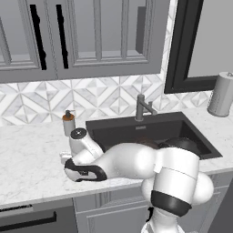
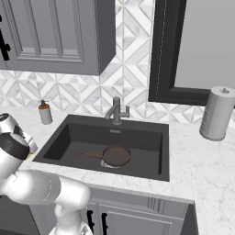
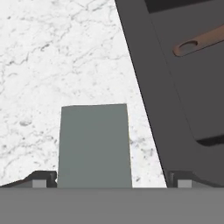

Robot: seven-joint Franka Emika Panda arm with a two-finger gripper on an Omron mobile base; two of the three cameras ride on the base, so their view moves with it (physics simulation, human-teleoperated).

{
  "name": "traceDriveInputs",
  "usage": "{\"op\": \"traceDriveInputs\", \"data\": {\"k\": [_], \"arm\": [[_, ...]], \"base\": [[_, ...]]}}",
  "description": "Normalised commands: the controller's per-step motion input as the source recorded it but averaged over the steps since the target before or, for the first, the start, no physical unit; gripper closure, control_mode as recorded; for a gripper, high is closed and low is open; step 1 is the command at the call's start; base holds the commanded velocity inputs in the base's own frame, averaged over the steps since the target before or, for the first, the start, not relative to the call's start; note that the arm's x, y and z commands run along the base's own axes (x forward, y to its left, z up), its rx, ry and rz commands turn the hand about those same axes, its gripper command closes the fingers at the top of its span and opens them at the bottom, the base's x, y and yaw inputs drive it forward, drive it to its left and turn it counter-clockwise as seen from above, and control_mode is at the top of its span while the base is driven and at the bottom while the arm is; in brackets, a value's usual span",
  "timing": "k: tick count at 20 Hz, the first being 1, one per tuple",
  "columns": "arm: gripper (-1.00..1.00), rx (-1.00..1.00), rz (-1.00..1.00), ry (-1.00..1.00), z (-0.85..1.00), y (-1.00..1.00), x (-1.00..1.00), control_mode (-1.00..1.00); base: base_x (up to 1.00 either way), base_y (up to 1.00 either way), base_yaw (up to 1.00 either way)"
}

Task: Pick the pan and sponge and place them into the sink. Then turn on the water.

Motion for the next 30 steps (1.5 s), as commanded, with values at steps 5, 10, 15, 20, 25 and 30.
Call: {"op": "traceDriveInputs", "data": {"k": [5, 10, 15, 20, 25, 30], "arm": [[-1.0, 0.0, 0.0, 0.0, -0.27, 0.06, 0.04, -1.0], [-1.0, 0.0, 0.0, 0.0, -0.29, 0.1, 0.03, -1.0], [-1.0, 0.0, 0.0, 0.0, -0.32, 0.05, 0.0, -1.0], [-1.0, 0.0, 0.0, 0.0, -0.35, 0.04, 0.0, -1.0], [1.0, 0.0, 0.0, 0.0, -0.37, 0.07, 0.0, -1.0], [1.0, 0.01, -0.01, -0.05, -0.15, 0.03, -0.1, -1.0]], "base": [[0.0, 0.0, 0.0], [0.0, 0.0, 0.0], [0.0, 0.0, 0.0], [0.0, 0.0, 0.0], [0.0, 0.0, 0.0], [0.0, 0.0, 0.0]]}}
